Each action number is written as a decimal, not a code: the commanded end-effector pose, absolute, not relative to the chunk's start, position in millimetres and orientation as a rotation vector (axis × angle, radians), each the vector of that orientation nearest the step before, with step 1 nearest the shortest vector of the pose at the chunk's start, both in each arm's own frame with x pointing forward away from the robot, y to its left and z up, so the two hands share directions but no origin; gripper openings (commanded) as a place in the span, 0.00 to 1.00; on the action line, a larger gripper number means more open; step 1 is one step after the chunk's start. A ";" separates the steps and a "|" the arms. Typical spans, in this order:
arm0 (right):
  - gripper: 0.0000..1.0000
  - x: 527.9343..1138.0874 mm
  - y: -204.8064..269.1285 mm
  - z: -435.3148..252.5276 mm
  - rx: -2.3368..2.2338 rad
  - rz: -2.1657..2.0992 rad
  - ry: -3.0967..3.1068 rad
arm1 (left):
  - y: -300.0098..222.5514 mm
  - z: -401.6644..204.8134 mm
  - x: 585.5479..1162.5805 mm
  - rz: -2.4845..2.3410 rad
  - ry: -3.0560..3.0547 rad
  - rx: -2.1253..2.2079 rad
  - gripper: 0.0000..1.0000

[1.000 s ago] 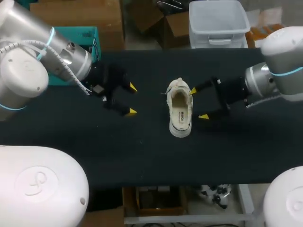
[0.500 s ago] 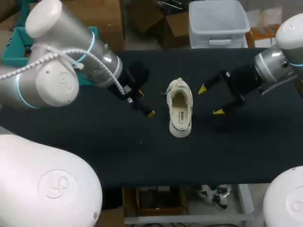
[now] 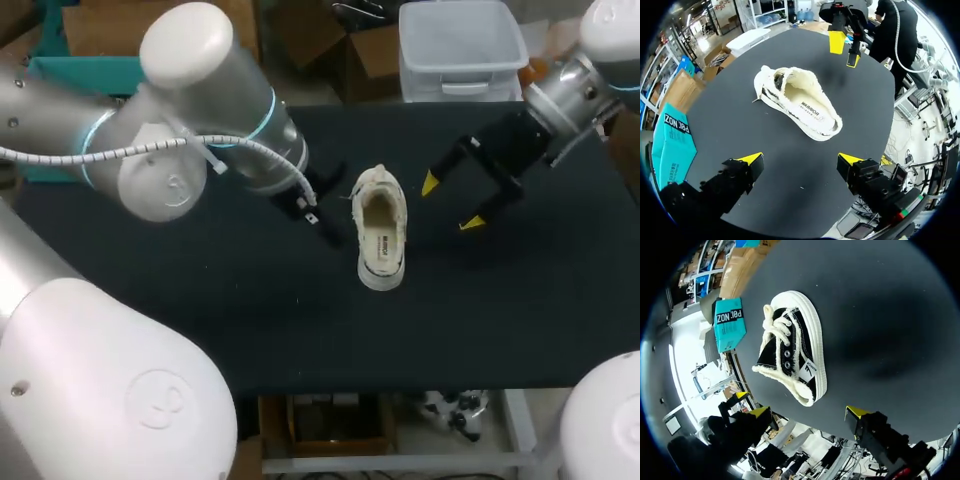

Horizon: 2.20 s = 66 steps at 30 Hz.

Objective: Open the shoe tongue, take the insole out of the shoe, put the insole back into the shoe, and pack the shoe into the shoebox

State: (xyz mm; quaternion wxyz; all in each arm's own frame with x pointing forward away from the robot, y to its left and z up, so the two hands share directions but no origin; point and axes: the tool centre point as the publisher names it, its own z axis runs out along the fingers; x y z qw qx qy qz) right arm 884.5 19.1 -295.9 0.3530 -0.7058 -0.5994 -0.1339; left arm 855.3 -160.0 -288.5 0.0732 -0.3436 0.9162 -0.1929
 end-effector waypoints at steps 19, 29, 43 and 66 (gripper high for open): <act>1.00 862.1 -19.1 -291.3 -1.695 -0.225 -2.058 | -209.2 -326.1 886.8 -0.302 2.245 -1.754 1.00; 1.00 860.3 -28.8 -294.6 -1.662 -0.210 -2.150 | -209.1 -339.5 912.8 -0.319 2.207 -1.817 1.00; 1.00 849.7 -50.2 -293.2 -1.464 -0.182 -2.395 | -214.9 -354.5 947.5 -0.394 2.179 -1.938 0.43; 1.00 845.9 -73.2 -294.6 -1.249 -0.185 -2.563 | -203.2 -326.4 945.0 -0.551 2.294 -1.844 0.00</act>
